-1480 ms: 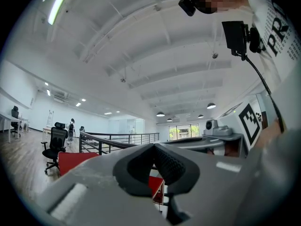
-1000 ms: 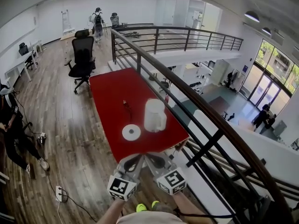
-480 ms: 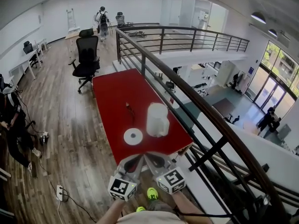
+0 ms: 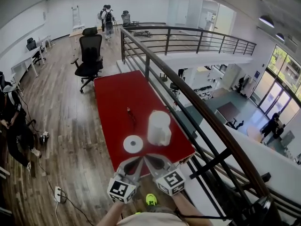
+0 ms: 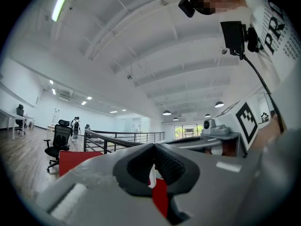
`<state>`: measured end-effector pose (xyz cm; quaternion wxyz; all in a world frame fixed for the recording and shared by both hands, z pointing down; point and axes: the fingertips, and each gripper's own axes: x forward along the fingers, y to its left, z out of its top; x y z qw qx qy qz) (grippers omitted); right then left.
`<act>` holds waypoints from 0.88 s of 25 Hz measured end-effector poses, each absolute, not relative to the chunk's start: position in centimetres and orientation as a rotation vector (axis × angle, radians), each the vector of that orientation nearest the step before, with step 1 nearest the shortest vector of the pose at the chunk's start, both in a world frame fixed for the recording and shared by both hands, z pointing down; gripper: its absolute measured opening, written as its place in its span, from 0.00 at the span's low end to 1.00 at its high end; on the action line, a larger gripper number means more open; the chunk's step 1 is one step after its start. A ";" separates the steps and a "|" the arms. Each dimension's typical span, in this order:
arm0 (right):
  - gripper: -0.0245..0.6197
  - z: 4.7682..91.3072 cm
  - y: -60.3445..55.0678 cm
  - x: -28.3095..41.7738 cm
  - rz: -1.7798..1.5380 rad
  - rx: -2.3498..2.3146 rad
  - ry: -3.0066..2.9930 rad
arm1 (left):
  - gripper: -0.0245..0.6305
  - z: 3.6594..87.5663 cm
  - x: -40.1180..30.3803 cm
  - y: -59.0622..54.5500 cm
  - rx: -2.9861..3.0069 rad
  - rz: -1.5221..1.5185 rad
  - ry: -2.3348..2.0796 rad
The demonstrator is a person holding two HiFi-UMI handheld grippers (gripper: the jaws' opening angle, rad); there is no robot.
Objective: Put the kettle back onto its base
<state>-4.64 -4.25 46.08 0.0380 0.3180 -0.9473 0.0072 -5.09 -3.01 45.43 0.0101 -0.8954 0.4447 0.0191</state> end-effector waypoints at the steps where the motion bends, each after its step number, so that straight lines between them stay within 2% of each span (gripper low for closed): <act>1: 0.05 46.2 -4.7 -4.7 0.023 0.966 -2.907 | 0.02 45.5 -5.1 -3.4 -2.794 0.064 1.395; 22: 0.05 50.0 -11.9 -2.7 0.042 0.889 -2.891 | 0.02 49.3 -3.1 -10.3 -2.784 0.054 1.513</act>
